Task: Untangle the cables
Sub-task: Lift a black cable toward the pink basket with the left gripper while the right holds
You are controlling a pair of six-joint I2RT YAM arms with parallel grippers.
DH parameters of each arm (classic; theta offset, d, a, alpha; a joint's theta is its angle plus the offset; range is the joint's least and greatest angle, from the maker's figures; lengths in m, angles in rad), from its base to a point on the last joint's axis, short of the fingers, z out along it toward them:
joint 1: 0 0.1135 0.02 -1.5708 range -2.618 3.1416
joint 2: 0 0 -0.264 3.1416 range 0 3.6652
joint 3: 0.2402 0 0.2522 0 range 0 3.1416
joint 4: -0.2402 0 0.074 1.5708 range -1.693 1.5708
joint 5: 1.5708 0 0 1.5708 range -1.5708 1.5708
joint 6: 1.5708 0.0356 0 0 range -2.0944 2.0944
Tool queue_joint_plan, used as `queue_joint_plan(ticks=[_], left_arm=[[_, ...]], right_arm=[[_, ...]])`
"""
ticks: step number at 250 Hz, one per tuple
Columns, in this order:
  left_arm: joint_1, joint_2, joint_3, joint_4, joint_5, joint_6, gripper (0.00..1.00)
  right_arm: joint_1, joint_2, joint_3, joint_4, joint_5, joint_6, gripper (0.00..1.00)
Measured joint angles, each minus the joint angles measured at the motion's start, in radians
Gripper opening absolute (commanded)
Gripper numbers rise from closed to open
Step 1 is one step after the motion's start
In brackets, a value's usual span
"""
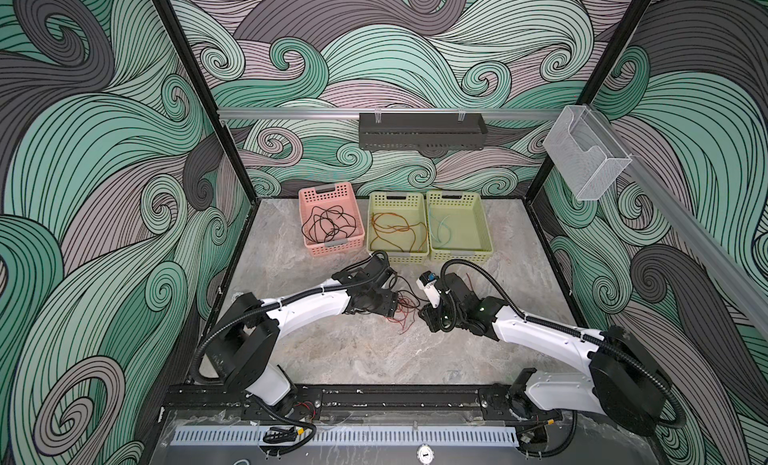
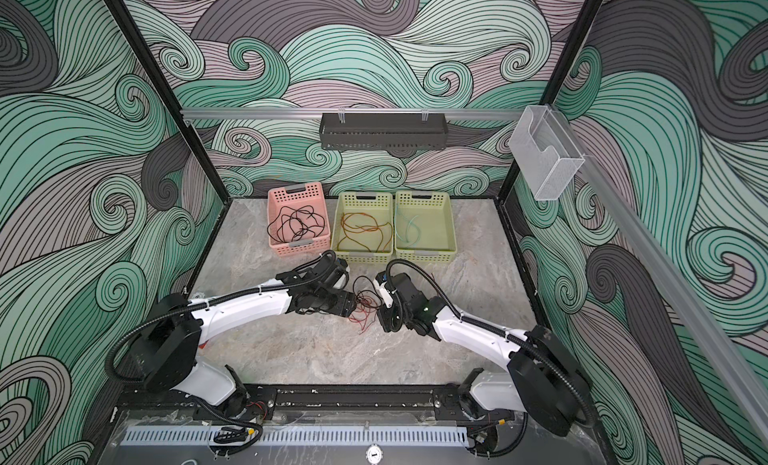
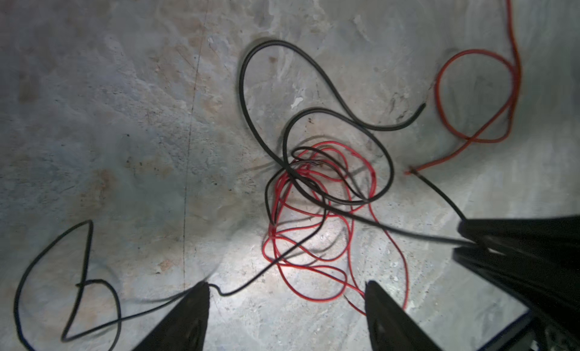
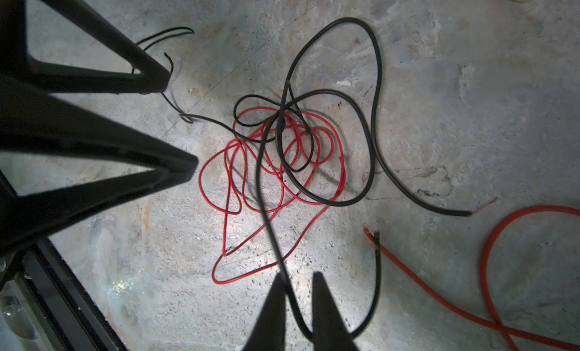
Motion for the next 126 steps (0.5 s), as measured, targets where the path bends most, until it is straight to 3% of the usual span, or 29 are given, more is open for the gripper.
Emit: queue_joint_plan(ticks=[22,41,93,126], left_arm=[[0.000,0.055,0.018,-0.005,-0.029,0.031,0.66],[0.000,0.101,0.034,-0.005,-0.061,0.051,0.54],[0.000,0.171,0.058,-0.003,-0.094,0.078,0.00],[0.000,0.156,0.073,-0.025,-0.125,0.079,0.00]], right_arm=[[0.000,-0.013,-0.004,0.000,0.013,0.002,0.04],[0.000,-0.043,-0.010,0.000,0.018,0.000,0.02],[0.000,-0.079,-0.016,-0.004,0.030,-0.006,0.00],[0.000,-0.095,-0.024,-0.014,0.063,-0.003,0.00]])
